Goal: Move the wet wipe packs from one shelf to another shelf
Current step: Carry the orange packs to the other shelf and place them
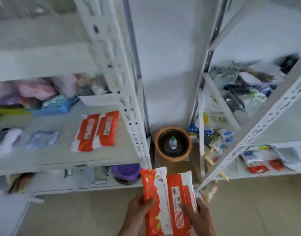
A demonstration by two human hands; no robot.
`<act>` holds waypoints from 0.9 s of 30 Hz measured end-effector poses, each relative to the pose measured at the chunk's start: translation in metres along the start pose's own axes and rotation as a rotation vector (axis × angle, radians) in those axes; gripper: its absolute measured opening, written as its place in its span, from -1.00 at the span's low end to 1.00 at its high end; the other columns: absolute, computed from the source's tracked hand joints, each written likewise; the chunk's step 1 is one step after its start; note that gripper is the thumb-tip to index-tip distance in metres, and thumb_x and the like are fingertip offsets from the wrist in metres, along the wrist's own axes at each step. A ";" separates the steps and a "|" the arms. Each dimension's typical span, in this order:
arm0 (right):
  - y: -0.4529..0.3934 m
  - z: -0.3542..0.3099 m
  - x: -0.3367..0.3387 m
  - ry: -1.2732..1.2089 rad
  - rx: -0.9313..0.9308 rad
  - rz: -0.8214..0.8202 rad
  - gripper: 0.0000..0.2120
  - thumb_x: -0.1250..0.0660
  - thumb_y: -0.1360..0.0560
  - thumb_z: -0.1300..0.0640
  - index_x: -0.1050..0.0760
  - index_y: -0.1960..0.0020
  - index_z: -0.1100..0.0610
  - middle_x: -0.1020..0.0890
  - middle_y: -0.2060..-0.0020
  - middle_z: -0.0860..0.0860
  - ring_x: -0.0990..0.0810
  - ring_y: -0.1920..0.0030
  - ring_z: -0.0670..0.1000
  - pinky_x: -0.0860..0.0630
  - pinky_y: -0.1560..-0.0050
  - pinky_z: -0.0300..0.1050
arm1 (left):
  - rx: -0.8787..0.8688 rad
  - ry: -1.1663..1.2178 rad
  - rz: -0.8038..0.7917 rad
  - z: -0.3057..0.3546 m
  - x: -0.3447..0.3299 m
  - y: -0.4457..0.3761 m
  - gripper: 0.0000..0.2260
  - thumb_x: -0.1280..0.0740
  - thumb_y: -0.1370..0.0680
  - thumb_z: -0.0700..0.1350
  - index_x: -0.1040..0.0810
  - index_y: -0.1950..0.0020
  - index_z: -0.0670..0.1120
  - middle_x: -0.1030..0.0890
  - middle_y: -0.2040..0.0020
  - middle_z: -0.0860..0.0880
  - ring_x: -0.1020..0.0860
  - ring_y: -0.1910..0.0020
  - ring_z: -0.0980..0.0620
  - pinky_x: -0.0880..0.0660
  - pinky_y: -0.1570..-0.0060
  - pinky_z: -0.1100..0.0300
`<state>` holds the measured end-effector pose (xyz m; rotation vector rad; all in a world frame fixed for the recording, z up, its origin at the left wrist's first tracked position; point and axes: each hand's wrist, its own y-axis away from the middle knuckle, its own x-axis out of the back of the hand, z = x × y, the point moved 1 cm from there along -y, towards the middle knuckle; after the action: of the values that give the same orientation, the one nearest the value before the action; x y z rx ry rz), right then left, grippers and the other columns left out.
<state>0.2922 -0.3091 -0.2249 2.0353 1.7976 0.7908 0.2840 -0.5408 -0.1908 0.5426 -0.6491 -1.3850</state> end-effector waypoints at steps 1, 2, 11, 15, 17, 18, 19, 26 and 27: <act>0.015 -0.025 -0.013 -0.016 0.024 -0.009 -0.73 -0.60 -0.41 0.14 -0.64 -0.06 0.13 -0.76 0.33 -0.07 -0.76 0.31 -0.07 -0.68 0.30 -0.21 | -0.032 0.029 0.046 0.015 0.019 0.023 -0.80 -0.59 -0.44 -0.18 -0.71 -0.02 -0.16 -0.79 0.17 -0.08 -0.73 0.28 0.14 -0.59 0.30 0.34; 0.030 -0.047 -0.027 -0.035 0.033 -0.040 -0.78 -0.59 -0.42 0.13 -0.64 -0.02 0.10 -0.74 0.38 -0.10 -0.75 0.35 -0.10 -0.62 0.35 -0.31 | -0.047 0.068 0.108 0.026 0.038 0.041 -0.84 -0.58 -0.46 -0.16 -0.71 0.01 -0.16 -0.77 0.26 -0.02 -0.71 0.33 0.19 -0.55 0.35 0.38; 0.087 -0.135 -0.164 -0.047 0.126 -0.361 -0.53 -0.63 -0.33 -0.09 -0.66 -0.18 0.03 -0.80 0.07 0.04 -0.79 0.03 0.09 -0.66 -0.17 0.12 | -0.055 0.267 0.263 0.084 0.199 0.103 -0.42 -0.49 -0.27 0.36 -0.72 -0.02 -0.09 -0.79 0.16 -0.07 -0.77 0.12 -0.10 -0.68 -0.07 -0.04; 0.088 -0.152 -0.214 -0.075 0.144 -0.309 -0.57 -0.57 -0.42 0.01 -0.67 -0.22 0.18 -0.80 0.11 0.08 -0.79 0.05 0.11 -0.67 -0.12 0.10 | 0.044 0.400 0.184 0.099 0.253 0.081 -0.64 -0.48 -0.51 0.09 -0.69 -0.10 -0.18 -0.77 0.11 -0.21 -0.73 0.04 -0.27 -0.63 -0.09 -0.17; 0.086 -0.165 -0.237 -0.086 0.178 -0.298 -0.34 -0.63 -0.24 -0.22 -0.66 -0.18 0.17 -0.79 0.10 0.11 -0.78 0.05 0.15 -0.69 -0.07 0.11 | 0.044 0.402 0.139 0.110 0.275 0.067 -0.74 -0.44 -0.54 -0.03 -0.67 -0.11 -0.19 -0.77 0.13 -0.23 -0.71 0.01 -0.27 -0.61 -0.09 -0.16; 0.084 -0.173 -0.248 -0.094 0.187 -0.294 -0.33 -0.61 -0.25 -0.24 -0.64 -0.17 0.18 -0.79 0.09 0.13 -0.78 0.06 0.16 -0.70 -0.01 0.08 | 0.032 0.392 0.134 0.117 0.286 0.057 -0.76 -0.43 -0.53 -0.06 -0.65 -0.11 -0.18 -0.77 0.12 -0.24 -0.69 -0.01 -0.27 -0.60 -0.12 -0.16; 0.079 -0.180 -0.258 -0.098 0.199 -0.270 -0.44 -0.57 -0.36 -0.15 -0.61 -0.18 0.21 -0.79 0.09 0.13 -0.79 0.08 0.16 -0.70 0.06 0.02 | 0.025 0.385 0.126 0.124 0.296 0.046 -0.76 -0.42 -0.53 -0.05 -0.65 -0.11 -0.17 -0.76 0.09 -0.24 -0.69 -0.02 -0.28 -0.59 -0.16 -0.18; 0.036 -0.241 -0.301 -0.085 0.283 -0.150 -0.84 -0.40 -0.60 0.09 -0.57 -0.14 0.12 -0.78 0.09 0.07 -0.79 0.15 0.01 -0.67 0.23 -0.23 | -0.071 0.345 0.159 0.178 0.331 -0.053 -0.68 -0.52 -0.50 -0.03 -0.65 -0.16 -0.16 -0.77 0.04 -0.19 -0.75 0.08 -0.20 -0.68 -0.02 -0.15; 0.023 -0.250 -0.304 -0.079 0.282 -0.148 -0.88 -0.40 -0.60 0.10 -0.57 -0.12 0.10 -0.78 0.08 0.08 -0.79 0.17 -0.02 -0.65 0.26 -0.27 | -0.091 0.347 0.158 0.188 0.333 -0.067 -0.67 -0.54 -0.48 -0.02 -0.65 -0.17 -0.16 -0.76 0.00 -0.20 -0.75 0.07 -0.20 -0.68 -0.03 -0.15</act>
<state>0.1452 -0.6418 -0.0719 2.0337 2.0835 0.4291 0.1261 -0.8750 -0.0700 0.6265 -0.3388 -1.1311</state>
